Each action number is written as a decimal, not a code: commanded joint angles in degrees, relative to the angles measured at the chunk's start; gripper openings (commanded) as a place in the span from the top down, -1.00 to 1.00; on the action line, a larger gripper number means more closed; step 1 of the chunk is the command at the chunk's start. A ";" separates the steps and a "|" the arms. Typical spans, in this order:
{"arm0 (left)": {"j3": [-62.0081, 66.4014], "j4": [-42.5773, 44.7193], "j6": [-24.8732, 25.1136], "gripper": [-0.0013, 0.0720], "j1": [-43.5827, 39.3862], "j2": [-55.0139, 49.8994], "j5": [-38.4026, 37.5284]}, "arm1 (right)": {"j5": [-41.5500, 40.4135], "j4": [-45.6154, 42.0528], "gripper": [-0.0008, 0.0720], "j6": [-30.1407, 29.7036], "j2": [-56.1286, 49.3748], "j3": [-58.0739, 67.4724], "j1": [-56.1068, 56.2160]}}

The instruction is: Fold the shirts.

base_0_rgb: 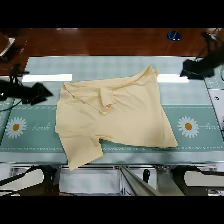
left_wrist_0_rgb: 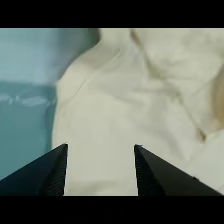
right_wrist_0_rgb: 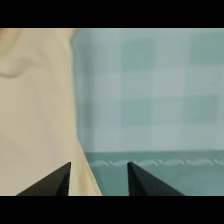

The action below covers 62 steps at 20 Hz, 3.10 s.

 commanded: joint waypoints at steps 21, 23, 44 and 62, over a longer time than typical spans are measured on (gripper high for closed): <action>-18.38 -5.35 11.56 0.92 1.27 -8.02 -6.01 | -2.67 -8.28 -0.14 3.93 37.55 -51.98 -21.35; -18.08 -6.32 11.54 0.92 1.27 -7.91 -6.21 | 0.98 -4.17 -0.14 1.22 32.68 -53.51 -21.29; -18.10 -7.06 11.56 0.92 1.20 -7.93 -4.02 | -4.96 10.60 -0.13 -5.81 12.11 -55.49 -11.91; 25.55 -41.00 12.79 0.92 1.51 23.76 15.98 | -4.26 21.35 0.91 -7.02 26.34 19.80 -3.04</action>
